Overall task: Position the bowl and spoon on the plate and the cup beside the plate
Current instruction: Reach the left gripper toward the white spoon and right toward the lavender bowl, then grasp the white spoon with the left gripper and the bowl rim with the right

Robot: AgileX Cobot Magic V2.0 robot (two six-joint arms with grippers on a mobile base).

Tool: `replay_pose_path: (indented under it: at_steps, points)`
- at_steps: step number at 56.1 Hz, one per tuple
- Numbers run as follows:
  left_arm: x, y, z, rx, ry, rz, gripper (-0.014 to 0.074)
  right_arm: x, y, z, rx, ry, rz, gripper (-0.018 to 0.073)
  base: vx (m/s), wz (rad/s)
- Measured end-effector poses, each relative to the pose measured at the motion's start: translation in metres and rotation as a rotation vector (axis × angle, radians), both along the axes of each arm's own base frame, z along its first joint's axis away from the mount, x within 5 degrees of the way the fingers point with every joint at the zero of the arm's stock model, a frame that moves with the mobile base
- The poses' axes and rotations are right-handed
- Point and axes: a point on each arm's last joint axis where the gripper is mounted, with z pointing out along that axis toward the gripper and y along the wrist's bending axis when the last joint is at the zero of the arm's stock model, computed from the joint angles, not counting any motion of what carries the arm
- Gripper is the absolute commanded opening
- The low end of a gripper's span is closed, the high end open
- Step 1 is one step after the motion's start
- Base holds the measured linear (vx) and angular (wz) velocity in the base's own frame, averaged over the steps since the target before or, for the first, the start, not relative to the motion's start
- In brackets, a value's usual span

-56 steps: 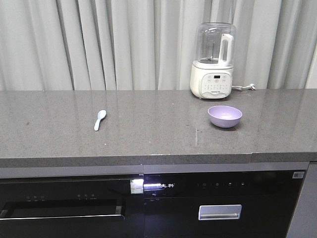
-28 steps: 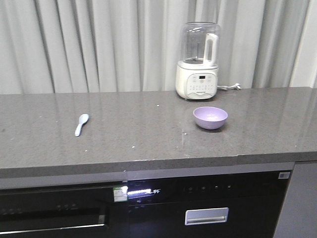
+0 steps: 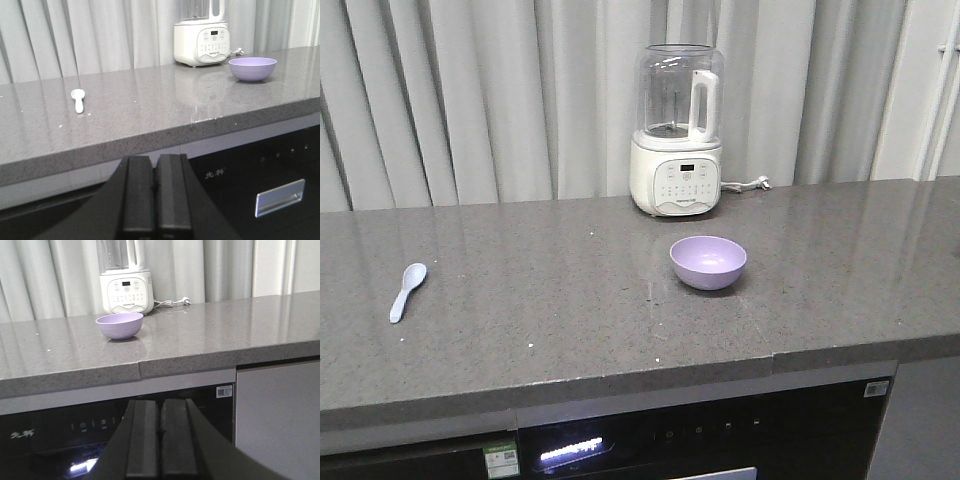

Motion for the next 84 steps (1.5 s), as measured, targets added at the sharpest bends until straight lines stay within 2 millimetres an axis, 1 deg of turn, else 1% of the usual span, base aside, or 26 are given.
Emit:
replay_pose_path:
  at_steps: [19,51,84]
  points:
    - [0.0,0.0,0.0,0.0,0.0,0.0,0.0003,0.0,0.0,0.0,0.0,0.0,0.0,-0.0006,0.34,0.0]
    - [0.0,0.0,0.0,0.0,0.0,0.0,0.0003,0.0,0.0,0.0,0.0,0.0,0.0,-0.0006,0.38,0.27]
    - [0.0,0.0,0.0,0.0,0.0,0.0,0.0003,0.0,0.0,0.0,0.0,0.0,0.0,-0.0006,0.11,0.01]
